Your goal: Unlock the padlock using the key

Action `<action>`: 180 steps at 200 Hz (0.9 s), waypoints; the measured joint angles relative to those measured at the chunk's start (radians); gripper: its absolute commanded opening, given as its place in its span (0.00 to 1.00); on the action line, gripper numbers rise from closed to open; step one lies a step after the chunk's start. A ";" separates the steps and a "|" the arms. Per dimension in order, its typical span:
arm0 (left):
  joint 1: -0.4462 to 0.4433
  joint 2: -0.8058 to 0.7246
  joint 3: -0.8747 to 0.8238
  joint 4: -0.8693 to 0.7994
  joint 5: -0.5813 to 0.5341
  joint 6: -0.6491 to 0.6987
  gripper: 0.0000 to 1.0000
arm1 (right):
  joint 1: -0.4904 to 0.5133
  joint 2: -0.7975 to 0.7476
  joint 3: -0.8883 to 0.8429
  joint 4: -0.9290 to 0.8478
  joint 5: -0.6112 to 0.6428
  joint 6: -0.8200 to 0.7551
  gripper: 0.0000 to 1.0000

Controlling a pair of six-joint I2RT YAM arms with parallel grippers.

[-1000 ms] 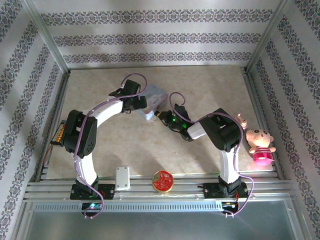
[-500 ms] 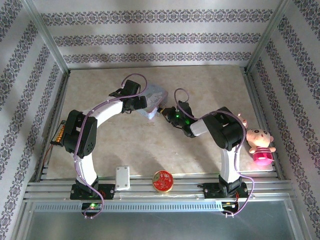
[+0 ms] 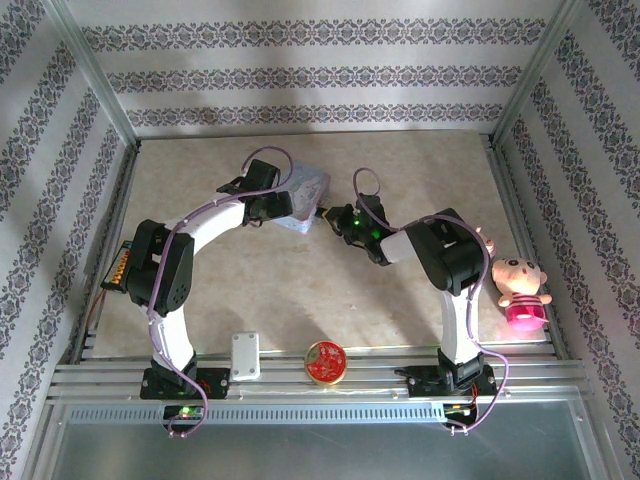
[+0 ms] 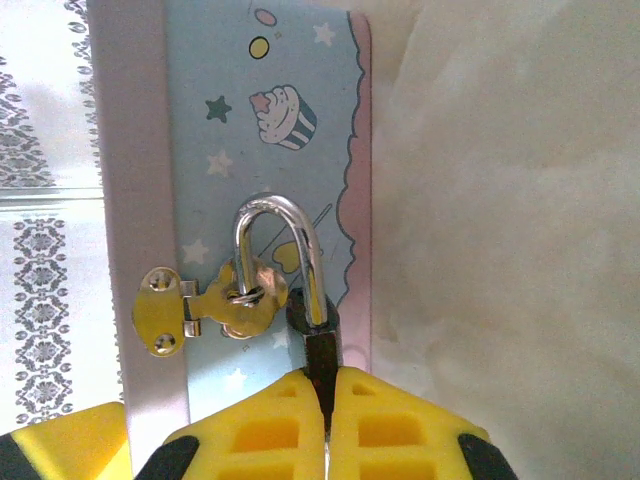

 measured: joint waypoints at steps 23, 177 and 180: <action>0.001 0.000 0.000 0.000 0.000 0.000 0.86 | -0.010 -0.002 0.011 -0.026 -0.021 -0.008 0.00; 0.010 -0.006 -0.013 0.014 0.027 0.000 0.86 | 0.014 -0.280 -0.034 -0.469 -0.059 -0.240 0.00; 0.011 -0.006 -0.013 0.014 0.027 0.000 0.86 | 0.019 -0.288 -0.043 -0.469 -0.055 -0.240 0.00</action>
